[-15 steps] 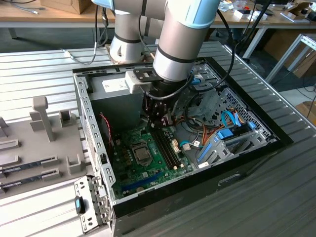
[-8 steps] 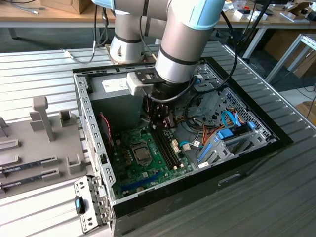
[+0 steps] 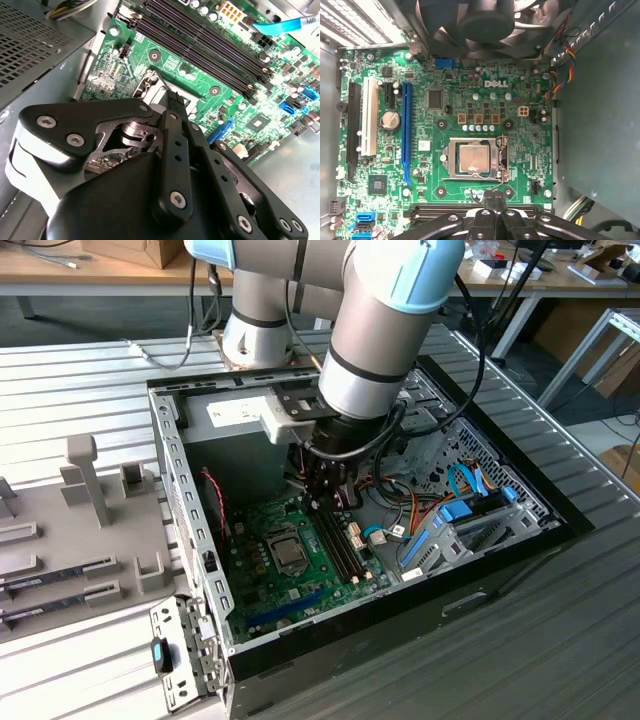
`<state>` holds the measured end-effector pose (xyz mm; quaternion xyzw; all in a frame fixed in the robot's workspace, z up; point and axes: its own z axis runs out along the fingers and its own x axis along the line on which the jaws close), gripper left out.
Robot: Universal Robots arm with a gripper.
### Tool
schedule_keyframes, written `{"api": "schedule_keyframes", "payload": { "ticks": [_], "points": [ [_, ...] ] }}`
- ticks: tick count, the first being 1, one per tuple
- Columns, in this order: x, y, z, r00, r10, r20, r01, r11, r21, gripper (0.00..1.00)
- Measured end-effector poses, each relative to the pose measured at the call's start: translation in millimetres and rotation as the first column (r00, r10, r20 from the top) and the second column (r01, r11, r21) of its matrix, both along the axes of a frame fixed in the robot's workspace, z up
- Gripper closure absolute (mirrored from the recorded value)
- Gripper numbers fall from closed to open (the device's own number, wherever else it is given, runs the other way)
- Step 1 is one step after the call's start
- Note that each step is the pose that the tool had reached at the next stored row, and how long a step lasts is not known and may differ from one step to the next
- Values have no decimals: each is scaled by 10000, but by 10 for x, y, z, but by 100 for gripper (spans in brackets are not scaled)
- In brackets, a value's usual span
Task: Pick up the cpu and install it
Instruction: 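Install the first cpu locking lever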
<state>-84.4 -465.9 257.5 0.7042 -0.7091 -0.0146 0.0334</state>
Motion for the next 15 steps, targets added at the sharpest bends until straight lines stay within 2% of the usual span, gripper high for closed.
{"api": "schedule_keyframes", "payload": {
  "ticks": [4,7,15],
  "points": [
    [0,-10,-17,9997,249,-1,-249,9997,-1,89],
    [0,-23,-28,9996,270,0,-270,9996,1,89],
    [0,-148,-84,9996,268,-1,-268,9996,2,89]
  ]
}}
